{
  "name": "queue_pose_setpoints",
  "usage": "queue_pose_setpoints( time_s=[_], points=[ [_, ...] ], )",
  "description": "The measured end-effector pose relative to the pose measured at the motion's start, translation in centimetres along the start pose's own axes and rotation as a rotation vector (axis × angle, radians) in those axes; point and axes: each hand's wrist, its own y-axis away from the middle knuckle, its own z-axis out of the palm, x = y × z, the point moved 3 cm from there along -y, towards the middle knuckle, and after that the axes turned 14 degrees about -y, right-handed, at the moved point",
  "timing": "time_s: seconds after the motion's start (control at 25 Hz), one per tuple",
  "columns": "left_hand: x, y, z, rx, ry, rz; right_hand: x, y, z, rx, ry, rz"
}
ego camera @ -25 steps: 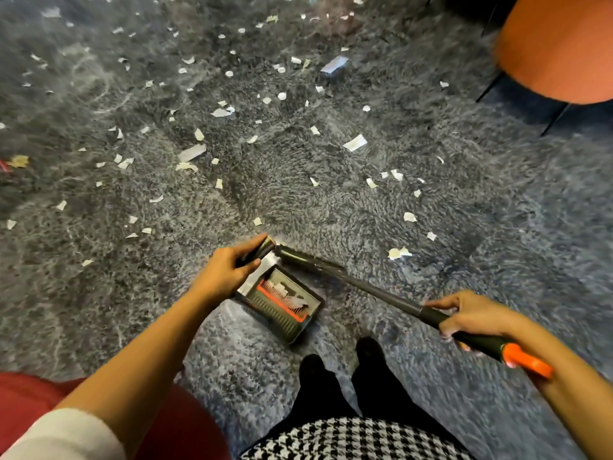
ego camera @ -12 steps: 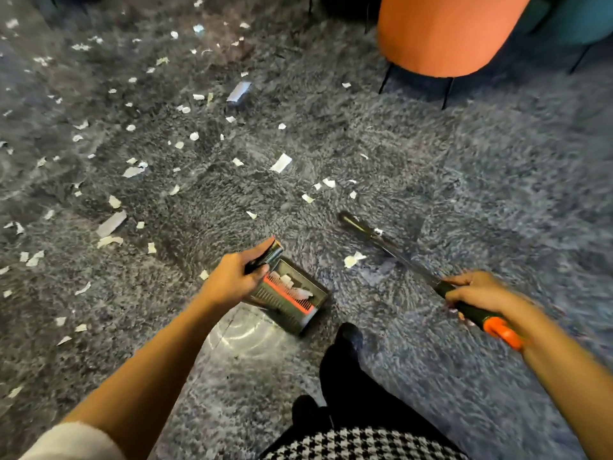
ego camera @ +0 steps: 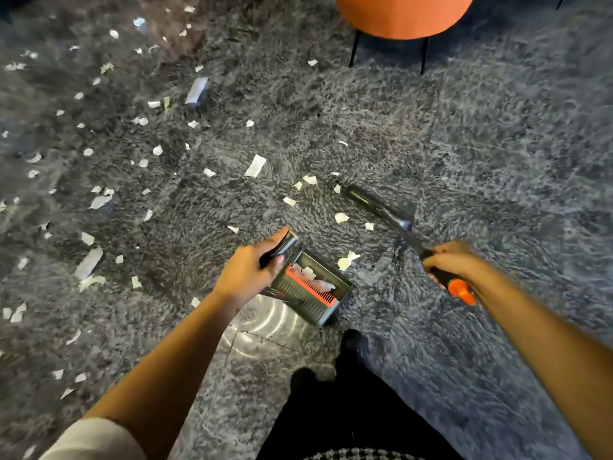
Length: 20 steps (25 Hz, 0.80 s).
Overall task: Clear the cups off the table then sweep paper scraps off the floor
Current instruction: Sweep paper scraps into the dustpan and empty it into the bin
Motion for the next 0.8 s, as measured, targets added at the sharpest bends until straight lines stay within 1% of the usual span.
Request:
queue_pose_setpoints(
  time_s=[0.16,0.36,0.48,0.68,0.8],
  points=[
    [0.4,-2.8,-0.4,-0.02,-0.045,0.051,1.2,0.6,2.9,-0.089,0.204,0.014],
    [-0.1,-4.4,-0.4,-0.059,-0.019,0.019,3.9,4.8,4.0,-0.181,0.255,0.083],
    [-0.5,-5.0,-0.8,-0.068,-0.006,0.022,4.5,8.0,4.1,-0.221,0.194,0.097],
    [-0.4,-5.1,-1.2,-0.067,-0.022,0.065,3.7,12.3,3.5,-0.353,0.046,0.094],
    [-0.7,-5.0,-1.3,-0.089,0.011,0.075,3.5,13.2,2.2,-0.346,-0.052,0.092]
  ],
)
